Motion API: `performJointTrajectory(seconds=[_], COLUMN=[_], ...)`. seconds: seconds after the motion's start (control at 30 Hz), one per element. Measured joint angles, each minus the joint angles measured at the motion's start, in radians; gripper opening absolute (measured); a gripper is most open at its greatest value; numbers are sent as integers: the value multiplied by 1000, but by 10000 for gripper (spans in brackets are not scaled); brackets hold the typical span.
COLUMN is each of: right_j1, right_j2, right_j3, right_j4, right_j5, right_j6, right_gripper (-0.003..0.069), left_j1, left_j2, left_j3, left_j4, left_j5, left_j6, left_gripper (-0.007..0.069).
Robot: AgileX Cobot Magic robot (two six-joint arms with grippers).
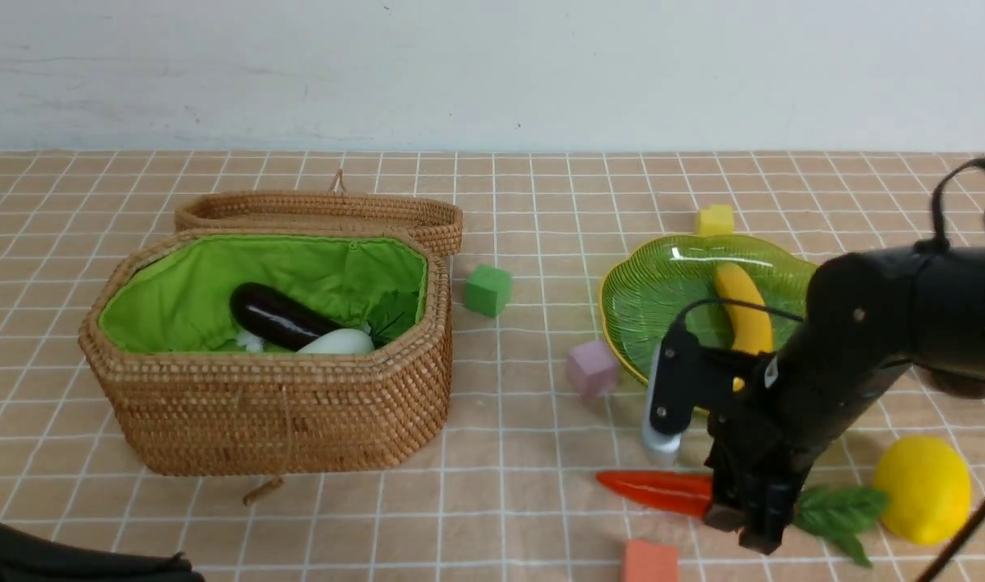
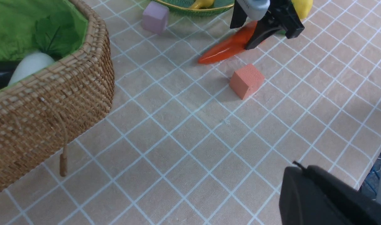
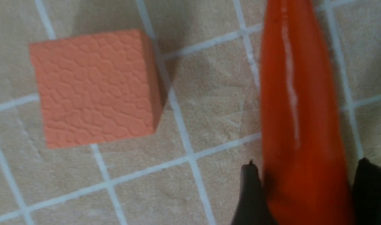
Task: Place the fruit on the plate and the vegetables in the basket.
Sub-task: Use the right arm to grab a carrot and put it into the left basket
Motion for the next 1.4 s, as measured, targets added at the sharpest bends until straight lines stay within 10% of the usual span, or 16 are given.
performJointTrajectory(seconds=[0.23,0.47,0.73,0.97,1.17,1.4], right_j1=[2,81,347,411,412,409], right_j2=[25,-139,-103,209,323,132], right_j3=[-9,-142,-538,-818,-906,-919], right_j4=[-7,38,191,214,189,-17], right_j5=[60,231,-21,-191,-163,224], right_j6=[12,279,242,157,163,578], right_gripper=[370,370,370,376,627,601], left_j1=[0,0,0,0,0,0], left_j2=[-3,-6,-6,-6,-6,-6], left_j3=[0,0,-1,-1,-1,-1], left_j4=[18,144,502,584,573,511], left_j5=[2,-5,-10,-2,-5,-103], left_j6=[0,-50,-442,-540,-539,-435], left_gripper=[-13,-13,-13,-13,-13,-13])
